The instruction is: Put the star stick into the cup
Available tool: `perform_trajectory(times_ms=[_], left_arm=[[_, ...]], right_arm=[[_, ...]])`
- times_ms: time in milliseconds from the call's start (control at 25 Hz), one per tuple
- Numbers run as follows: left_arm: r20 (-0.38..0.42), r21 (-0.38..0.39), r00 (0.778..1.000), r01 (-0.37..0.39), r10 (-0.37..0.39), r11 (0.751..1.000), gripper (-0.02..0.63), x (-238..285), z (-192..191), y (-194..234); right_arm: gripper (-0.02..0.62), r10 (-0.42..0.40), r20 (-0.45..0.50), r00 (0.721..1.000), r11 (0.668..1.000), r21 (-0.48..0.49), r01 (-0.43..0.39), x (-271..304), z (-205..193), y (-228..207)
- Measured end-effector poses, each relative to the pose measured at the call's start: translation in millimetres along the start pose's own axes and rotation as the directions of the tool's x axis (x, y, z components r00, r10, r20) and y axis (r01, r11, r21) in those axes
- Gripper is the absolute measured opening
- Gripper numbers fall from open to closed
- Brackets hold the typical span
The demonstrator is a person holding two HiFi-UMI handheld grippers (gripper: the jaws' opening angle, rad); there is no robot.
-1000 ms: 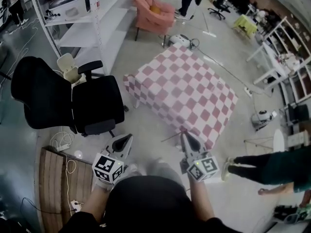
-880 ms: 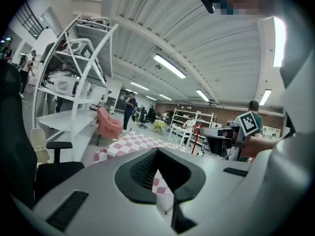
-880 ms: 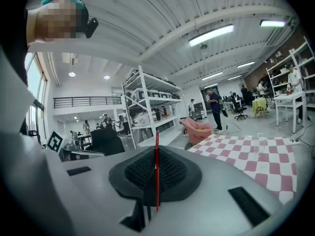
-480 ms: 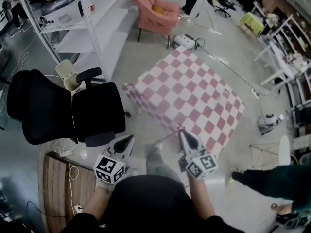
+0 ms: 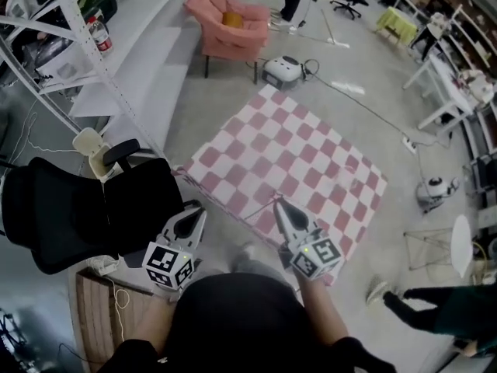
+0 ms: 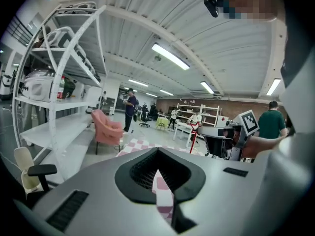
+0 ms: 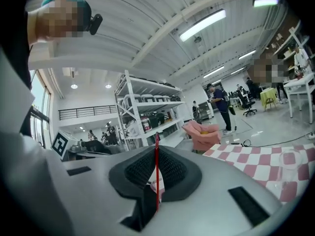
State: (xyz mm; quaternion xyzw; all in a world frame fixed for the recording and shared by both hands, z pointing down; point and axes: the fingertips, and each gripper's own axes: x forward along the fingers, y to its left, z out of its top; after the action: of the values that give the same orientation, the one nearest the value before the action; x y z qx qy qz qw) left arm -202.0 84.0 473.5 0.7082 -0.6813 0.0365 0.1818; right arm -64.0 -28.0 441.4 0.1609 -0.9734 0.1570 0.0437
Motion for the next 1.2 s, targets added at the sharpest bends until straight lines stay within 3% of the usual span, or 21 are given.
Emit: perform_trajectory(times_ms=[240,480,800,960,1120,1200], left_arm=[[-0.031,0.051,0.997,0.079,-0.077,0.996,0.041,72,26,-16],[-0.088,0.095,0.973,0.219,-0.211,0.971,0.041,141,37,-45],[-0.172,0.141,0.896,0.433,-0.409,0.890,0.041,229,54,-84],[-0.214,0.152,0.855,0.507,-0.473,0.848,0.043,266,55,-101],[-0.254,0.147,0.820,0.556,-0.512,0.818,0.043,292,53,-118],[-0.279,0.140,0.803,0.577,-0.527,0.805,0.043,300,50,-125]], right_arm=[[0.028,-0.121,0.068,0.990,0.992,0.042,0.118,-11,22,-76],[0.028,-0.302,0.124,0.945,0.952,0.084,0.294,-44,41,-154],[0.028,-0.558,0.193,0.807,0.829,0.142,0.540,-102,72,-242],[0.028,-0.624,0.251,0.740,0.781,0.170,0.601,-124,89,-275],[0.028,-0.695,0.245,0.676,0.719,0.205,0.664,-141,94,-306],[0.028,-0.712,0.244,0.659,0.702,0.212,0.680,-148,92,-318]])
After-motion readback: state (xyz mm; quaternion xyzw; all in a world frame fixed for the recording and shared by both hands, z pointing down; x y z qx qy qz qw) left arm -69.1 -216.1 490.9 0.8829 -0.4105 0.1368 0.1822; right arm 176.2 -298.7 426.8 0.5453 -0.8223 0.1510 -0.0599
